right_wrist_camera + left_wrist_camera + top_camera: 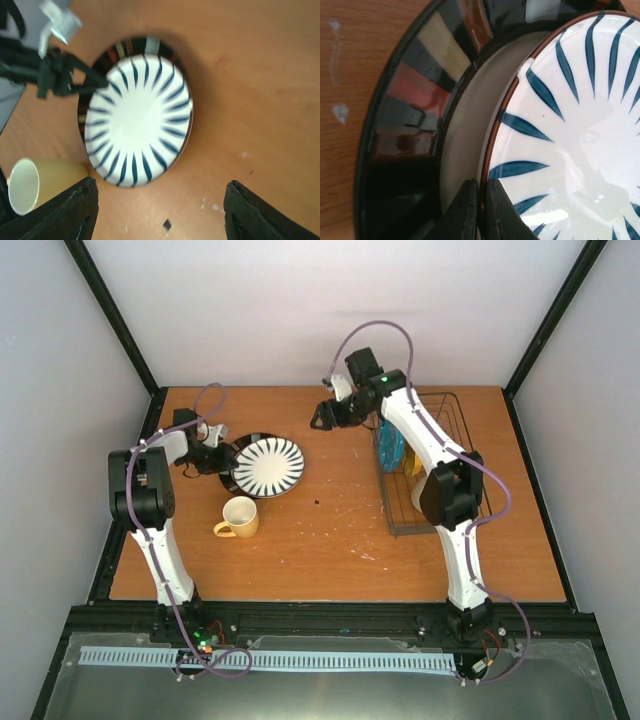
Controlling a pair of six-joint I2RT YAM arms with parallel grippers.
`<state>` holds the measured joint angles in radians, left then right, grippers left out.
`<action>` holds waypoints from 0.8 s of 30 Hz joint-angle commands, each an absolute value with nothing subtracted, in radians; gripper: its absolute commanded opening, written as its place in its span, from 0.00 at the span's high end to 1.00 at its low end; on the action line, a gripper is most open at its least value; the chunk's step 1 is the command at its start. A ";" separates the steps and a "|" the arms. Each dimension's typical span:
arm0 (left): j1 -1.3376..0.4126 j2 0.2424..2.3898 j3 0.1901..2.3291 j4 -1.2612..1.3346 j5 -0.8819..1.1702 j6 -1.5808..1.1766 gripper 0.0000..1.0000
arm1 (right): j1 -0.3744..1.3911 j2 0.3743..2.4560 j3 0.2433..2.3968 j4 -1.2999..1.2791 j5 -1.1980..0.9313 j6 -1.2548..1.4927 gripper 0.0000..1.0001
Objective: Load the mixed dishes into the dish rack
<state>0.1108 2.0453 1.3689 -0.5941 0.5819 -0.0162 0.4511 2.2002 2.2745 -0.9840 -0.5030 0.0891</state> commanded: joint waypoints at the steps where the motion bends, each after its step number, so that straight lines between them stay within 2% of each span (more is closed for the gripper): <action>1: 0.108 1.970 1.381 -0.612 0.532 0.026 0.99 | 0.462 2.247 2.244 -1.106 -0.613 0.078 0.32; 24: 0.109 1.920 1.404 -0.488 0.719 -0.034 0.99 | 0.527 2.533 2.334 -1.112 -0.744 0.156 0.31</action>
<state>0.1112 1.9656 1.3678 -0.5617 0.5781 -0.0002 0.5209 2.5072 2.2955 -1.1320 -0.7029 0.1249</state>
